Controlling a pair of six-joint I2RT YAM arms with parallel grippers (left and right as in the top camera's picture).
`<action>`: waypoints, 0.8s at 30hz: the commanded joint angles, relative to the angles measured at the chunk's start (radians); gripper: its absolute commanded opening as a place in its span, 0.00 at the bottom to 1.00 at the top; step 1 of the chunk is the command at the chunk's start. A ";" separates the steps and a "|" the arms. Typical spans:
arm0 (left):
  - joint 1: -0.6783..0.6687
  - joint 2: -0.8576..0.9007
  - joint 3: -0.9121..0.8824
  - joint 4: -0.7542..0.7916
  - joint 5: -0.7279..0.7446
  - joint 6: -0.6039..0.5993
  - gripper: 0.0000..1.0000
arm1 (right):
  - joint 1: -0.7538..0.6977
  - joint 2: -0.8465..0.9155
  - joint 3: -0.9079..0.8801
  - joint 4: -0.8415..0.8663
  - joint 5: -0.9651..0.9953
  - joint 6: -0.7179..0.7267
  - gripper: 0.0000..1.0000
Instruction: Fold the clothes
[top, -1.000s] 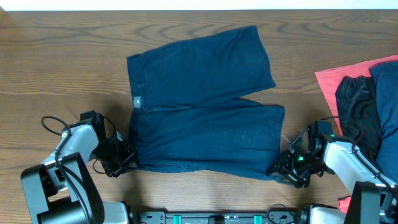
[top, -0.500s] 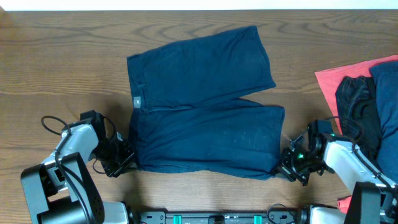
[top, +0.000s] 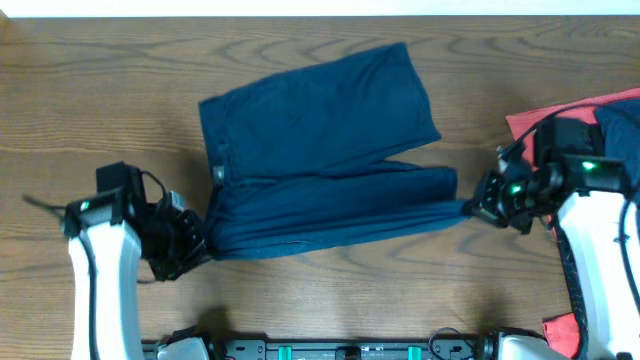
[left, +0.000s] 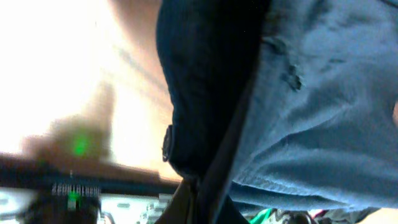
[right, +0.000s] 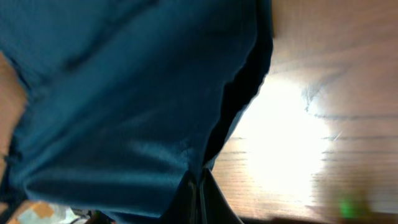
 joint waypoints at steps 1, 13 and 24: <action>0.009 -0.109 0.052 -0.080 -0.057 0.016 0.06 | -0.020 -0.043 0.124 -0.032 0.113 -0.021 0.01; 0.009 -0.263 0.145 -0.202 -0.119 0.021 0.06 | -0.025 -0.037 0.348 0.061 0.133 0.043 0.01; 0.009 -0.049 0.145 -0.037 -0.219 -0.035 0.06 | 0.096 0.290 0.336 0.528 0.106 0.103 0.01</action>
